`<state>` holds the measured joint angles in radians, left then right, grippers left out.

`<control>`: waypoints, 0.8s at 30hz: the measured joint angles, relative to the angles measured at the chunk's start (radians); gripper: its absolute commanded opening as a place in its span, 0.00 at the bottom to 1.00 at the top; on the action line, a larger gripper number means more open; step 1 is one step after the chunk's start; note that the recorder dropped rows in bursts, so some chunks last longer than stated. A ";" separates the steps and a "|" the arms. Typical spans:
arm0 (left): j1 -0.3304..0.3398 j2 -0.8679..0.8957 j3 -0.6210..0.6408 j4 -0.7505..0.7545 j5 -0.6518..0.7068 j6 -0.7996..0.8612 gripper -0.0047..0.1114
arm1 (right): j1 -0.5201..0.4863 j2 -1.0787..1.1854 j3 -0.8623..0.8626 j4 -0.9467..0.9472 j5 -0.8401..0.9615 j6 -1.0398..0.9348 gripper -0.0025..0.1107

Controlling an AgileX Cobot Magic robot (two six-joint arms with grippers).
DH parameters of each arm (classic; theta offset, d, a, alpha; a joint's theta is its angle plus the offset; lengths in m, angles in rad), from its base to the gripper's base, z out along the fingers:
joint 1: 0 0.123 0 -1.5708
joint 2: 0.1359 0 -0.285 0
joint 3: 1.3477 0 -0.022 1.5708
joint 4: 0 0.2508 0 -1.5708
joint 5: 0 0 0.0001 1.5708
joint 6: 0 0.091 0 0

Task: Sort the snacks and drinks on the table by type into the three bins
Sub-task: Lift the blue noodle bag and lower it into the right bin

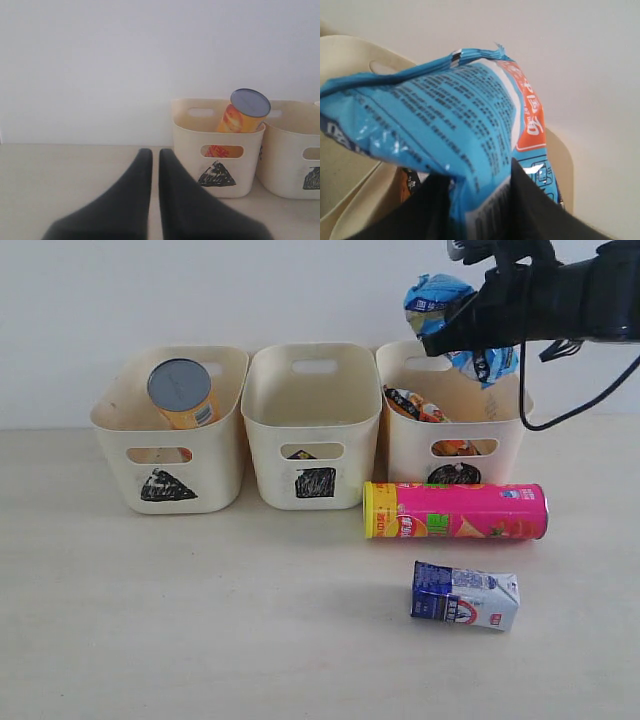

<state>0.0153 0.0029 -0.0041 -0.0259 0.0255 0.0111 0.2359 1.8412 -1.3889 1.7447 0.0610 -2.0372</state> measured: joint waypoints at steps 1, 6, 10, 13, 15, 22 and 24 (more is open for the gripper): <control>0.000 0.000 0.000 0.000 0.000 0.000 0.08 | 0.000 0.036 -0.029 0.000 0.000 0.005 0.02; 0.000 0.000 0.000 0.000 0.000 0.000 0.08 | 0.000 0.117 -0.101 0.000 -0.014 0.035 0.02; 0.000 0.000 0.000 0.000 0.000 0.000 0.08 | 0.000 0.181 -0.142 0.000 -0.061 0.066 0.10; 0.000 0.000 0.000 0.000 0.000 0.000 0.08 | 0.000 0.203 -0.148 0.000 -0.074 0.076 0.29; 0.000 0.000 0.000 0.000 0.000 0.000 0.08 | 0.000 0.213 -0.153 0.000 -0.074 0.080 0.46; 0.000 0.000 0.000 0.000 0.000 0.000 0.08 | 0.000 0.217 -0.163 0.000 -0.080 0.086 0.64; 0.000 0.000 0.000 0.000 0.000 0.000 0.08 | 0.000 0.217 -0.163 0.000 -0.080 0.086 0.64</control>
<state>0.0153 0.0029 -0.0041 -0.0259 0.0255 0.0111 0.2359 2.0578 -1.5515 1.7447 -0.0192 -1.9510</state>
